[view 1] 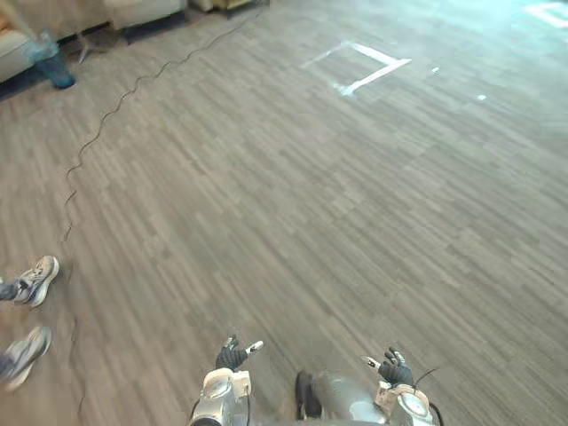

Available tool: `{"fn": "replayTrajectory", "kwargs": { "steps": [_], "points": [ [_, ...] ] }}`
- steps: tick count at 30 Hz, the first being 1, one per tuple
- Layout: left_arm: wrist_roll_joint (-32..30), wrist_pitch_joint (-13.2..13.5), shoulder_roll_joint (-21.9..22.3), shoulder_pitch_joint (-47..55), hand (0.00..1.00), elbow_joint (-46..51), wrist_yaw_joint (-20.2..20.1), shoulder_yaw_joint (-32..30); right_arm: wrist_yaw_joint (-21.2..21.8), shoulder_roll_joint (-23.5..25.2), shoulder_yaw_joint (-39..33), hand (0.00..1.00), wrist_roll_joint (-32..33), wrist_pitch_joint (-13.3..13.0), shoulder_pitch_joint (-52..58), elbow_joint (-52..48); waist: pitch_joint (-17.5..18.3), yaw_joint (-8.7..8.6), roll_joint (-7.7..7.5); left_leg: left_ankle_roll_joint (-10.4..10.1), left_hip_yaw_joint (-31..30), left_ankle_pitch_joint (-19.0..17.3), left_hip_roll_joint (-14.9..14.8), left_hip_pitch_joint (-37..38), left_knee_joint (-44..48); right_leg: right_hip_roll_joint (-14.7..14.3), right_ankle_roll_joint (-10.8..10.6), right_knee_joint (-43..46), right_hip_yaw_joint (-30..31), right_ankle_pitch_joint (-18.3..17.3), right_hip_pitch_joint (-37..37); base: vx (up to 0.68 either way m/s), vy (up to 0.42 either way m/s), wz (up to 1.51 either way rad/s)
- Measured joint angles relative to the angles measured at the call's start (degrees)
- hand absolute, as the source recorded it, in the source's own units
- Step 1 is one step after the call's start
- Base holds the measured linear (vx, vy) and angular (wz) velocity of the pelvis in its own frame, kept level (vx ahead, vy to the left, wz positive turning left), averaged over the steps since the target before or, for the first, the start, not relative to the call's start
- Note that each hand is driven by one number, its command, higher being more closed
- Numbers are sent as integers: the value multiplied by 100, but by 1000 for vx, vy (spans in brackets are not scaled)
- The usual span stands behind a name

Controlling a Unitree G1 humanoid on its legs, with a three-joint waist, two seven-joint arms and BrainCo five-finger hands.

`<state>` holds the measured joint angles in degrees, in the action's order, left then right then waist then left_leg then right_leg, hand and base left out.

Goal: Pick up cushions and gather them together orderly.

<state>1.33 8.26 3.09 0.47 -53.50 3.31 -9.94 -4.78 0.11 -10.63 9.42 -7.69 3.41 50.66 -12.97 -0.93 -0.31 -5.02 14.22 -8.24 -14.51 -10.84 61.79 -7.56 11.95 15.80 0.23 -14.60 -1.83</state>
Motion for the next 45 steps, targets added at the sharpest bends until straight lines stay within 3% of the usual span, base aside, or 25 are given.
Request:
{"fn": "replayTrajectory", "kwargs": {
  "steps": [2, 5, 8, 9, 11, 12, 14, 15, 19, 21, 22, 23, 24, 26, 27, 30, 34, 37, 39, 40, 41, 42, 43, 44, 45],
  "points": [
    [66, 37, -1, 29, 0, 135, 4, 41, 1, -13, -23, 0, 21, 1, 12, 11, 9, 125, -9, 47, 113, -318, 197, -364, -1416, 32, -101, -245, 552, -56, -463, 497, 102, -144],
    [123, 142, 9, 42, 0, 113, 3, 75, -7, 0, -282, 0, 22, 3, -3, 226, 18, 129, -13, -126, -193, -17, 745, -552, -4263, 346, -483, -538, 1302, -367, -1221, 631, 211, -120],
    [115, 156, -35, 46, 0, 139, -10, 204, -3, -73, -327, 0, 6, 6, 123, 333, 160, 239, -100, -33, -202, 800, 844, -759, -4576, 637, -828, -433, 1732, -701, -1426, 778, 374, -138],
    [108, 140, -186, 34, 0, 32, -22, 203, 3, 33, -336, 0, -2, 5, 179, 343, 386, 179, -352, 336, -59, 782, 1063, -749, -4361, 878, -987, 125, 1840, -785, -1229, 804, 367, -95],
    [107, 124, -300, 21, 0, -20, -26, 202, 10, 213, -364, 0, -42, 5, 280, 428, 444, 125, -692, 410, 277, 403, 1223, -426, -4242, 1017, -1505, 1707, 1841, -513, -630, 773, 334, -68],
    [107, 112, -358, 11, 0, -67, -17, 203, 18, 295, -351, 0, -46, 39, 306, 449, 426, 96, -773, 453, 377, 123, 1308, -55, -4317, 1004, -2286, 3054, 1719, 184, -61, 676, 306, -60],
    [108, -13, -325, -57, 0, -241, -4, 199, 53, 298, -340, 0, -44, 9, 299, 364, 322, 22, -657, 477, 514, -225, 1297, 673, -4479, 1024, -2138, 4311, 1283, 61, 543, 662, 289, -76],
    [109, -17, -237, -66, 0, -323, 2, 233, 96, 162, -266, 0, -61, -29, 303, 220, 264, 45, -418, 457, 739, -421, 1207, 1257, -4773, 1004, -1852, 4666, 812, -145, 1048, 620, 279, -94],
    [112, -16, -243, -229, 0, -396, 3, 435, 141, 74, -298, 0, -40, -122, 268, 30, 246, -77, -265, 360, 1130, -695, 1112, 2427, -5506, 1043, -1374, 3812, -735, -457, 2555, 558, 183, -47],
    [110, -17, -287, -321, 0, -575, -6, 665, 142, 19, -318, 0, -52, -139, 200, 61, 235, -243, -292, 360, 1122, -694, 1135, 2717, -5640, 1039, -1167, 2416, -1139, -163, 2787, 529, 22, 17],
    [105, -16, -293, -326, 0, -591, -20, 827, 140, -28, -316, 0, -58, -135, 172, 147, 234, -292, -333, 360, 1025, -694, 1250, 2985, -5734, 1039, -1078, 1423, -1176, 322, 2805, 647, -32, 35],
    [105, -17, -273, -301, 0, -615, -20, 880, 133, -98, -346, 0, -50, -129, 187, 250, 236, -326, -337, 358, 947, -693, 1308, 3209, -5786, 1039, -664, 1289, -1103, 1068, 2749, 836, -58, 14],
    [94, -24, -155, -301, 0, -706, -23, 854, 141, -240, -394, 0, -79, -83, 86, 300, 263, -323, -63, 103, 875, -532, 1133, 3311, -5690, 965, -427, 1632, -1201, 737, 2703, 580, -45, 0],
    [45, -26, -113, -288, 0, -676, -32, 834, 143, -245, -479, 0, -132, -43, 68, 274, 201, -350, -12, -209, 642, -73, 1017, 3138, -4779, 1023, -328, 1937, -1230, 280, 2517, 823, -199, -2],
    [-11, -27, -78, -220, 0, -656, -25, 658, 141, -230, -471, 0, -195, -19, 73, 220, 174, -360, 69, -396, 381, 339, 693, 2566, -3207, 884, -341, 1657, -1177, 153, 2062, 678, -221, -3],
    [-10, -21, -66, -68, 0, -256, -24, 289, 133, -157, -81, 0, -229, -6, 63, 191, 74, -221, 20, -401, 153, 276, 160, 1297, -21, 438, -305, 653, -837, 124, 735, 532, -110, -61],
    [3, 32, -40, 98, 0, 168, -15, 242, 135, -20, 196, 0, -234, 23, -22, 171, 96, 79, -124, 82, 600, -302, 25, -174, -785, 282, -196, -346, 159, -54, -560, 490, 10, -109],
    [61, 145, -36, 153, 0, 255, -4, 199, 134, -26, 154, 0, -262, 41, 4, 209, 105, 131, -116, -151, 319, -85, 501, -570, -3755, 499, -419, -560, 791, -434, -1232, 607, 187, -113],
    [69, 147, -22, 162, 0, 273, -3, 222, 133, -74, 132, 0, -269, 41, 9, 234, 158, 134, -77, -222, 226, 48, 566, -765, -4341, 574, -532, -673, 936, -598, -1404, 520, 244, -71],
    [84, 149, -30, 189, 0, 316, -5, 272, 130, -155, 128, 0, -274, 41, 73, 278, 244, 141, -100, -16, 295, 205, 690, -929, -4552, 752, -718, -750, 1061, -743, -1657, 948, 444, -92],
    [97, 144, -63, 203, 0, 303, -7, 262, 133, -155, 128, 0, -279, 46, 164, 316, 389, 221, -235, 271, 248, 984, 913, -865, -4446, 981, -972, -450, 1188, -872, -1692, 820, 378, -86],
    [96, 139, -72, 211, 0, 290, -8, 261, 134, -134, 125, 0, -280, 46, 195, 316, 446, 222, -282, 327, 242, 1096, 986, -854, -4439, 1059, -1003, -339, 1191, -887, -1645, 858, 353, -54],
    [92, 112, -198, 139, 0, 181, -23, 267, 138, -16, 3, 0, -333, 45, 290, 331, 547, 159, -597, 499, 368, 771, 1294, -708, -4222, 1375, -1234, 749, 1146, -856, -1290, 661, 261, -7],
    [93, 109, -237, 127, 0, 161, -21, 266, 139, 51, -39, 0, -358, 45, 294, 410, 546, 154, -706, 475, 414, 535, 1404, -571, -4141, 1427, -1608, 1665, 1124, -550, -935, 968, 390, 1],
    [96, 104, -274, 105, 0, 99, -18, 296, 142, 137, -41, 0, -454, 55, 299, 443, 531, 131, -775, 515, 388, 242, 1543, -268, -4166, 1395, -2139, 3125, 1108, 492, -304, 787, 309, 7]
  ]
}}
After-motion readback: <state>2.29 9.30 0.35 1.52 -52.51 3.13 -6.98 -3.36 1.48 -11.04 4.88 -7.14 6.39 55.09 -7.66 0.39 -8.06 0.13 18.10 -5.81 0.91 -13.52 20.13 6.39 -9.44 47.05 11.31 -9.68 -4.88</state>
